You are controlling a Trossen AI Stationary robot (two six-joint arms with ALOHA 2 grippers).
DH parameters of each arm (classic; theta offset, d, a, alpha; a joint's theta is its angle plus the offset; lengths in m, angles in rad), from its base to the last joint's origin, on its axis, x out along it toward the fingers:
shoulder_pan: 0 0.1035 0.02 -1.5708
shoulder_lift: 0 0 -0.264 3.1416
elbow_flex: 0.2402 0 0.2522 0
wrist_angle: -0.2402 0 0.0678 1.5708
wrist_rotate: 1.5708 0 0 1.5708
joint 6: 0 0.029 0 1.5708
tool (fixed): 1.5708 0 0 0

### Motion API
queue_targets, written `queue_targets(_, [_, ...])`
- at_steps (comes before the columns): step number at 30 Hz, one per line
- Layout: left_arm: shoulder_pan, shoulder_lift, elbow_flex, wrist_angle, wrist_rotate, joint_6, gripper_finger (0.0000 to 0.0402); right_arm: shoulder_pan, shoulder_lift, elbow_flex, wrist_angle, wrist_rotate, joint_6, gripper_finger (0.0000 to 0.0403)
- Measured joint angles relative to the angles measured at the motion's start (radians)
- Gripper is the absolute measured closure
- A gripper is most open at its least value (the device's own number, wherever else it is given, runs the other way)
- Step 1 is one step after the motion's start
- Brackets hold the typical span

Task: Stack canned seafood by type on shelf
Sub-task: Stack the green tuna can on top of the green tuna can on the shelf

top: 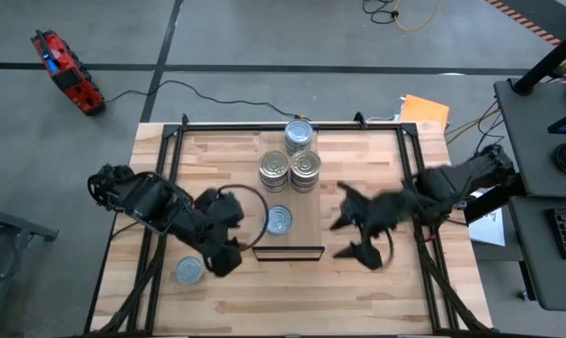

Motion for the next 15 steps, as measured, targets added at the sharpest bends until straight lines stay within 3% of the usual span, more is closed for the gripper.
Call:
queue_targets(5, [-0.074, 0.0, -0.032, 0.0, 0.134, -0.171, 0.0169, 0.157, 0.003, -0.03, 0.0, 0.118, 0.083, 0.0044])
queue_targets(15, [-0.205, 0.001, -0.205, 0.013, 0.143, -0.505, 0.0169, 0.358, 0.012, -0.032, 0.001, 0.308, 0.241, 0.0044])
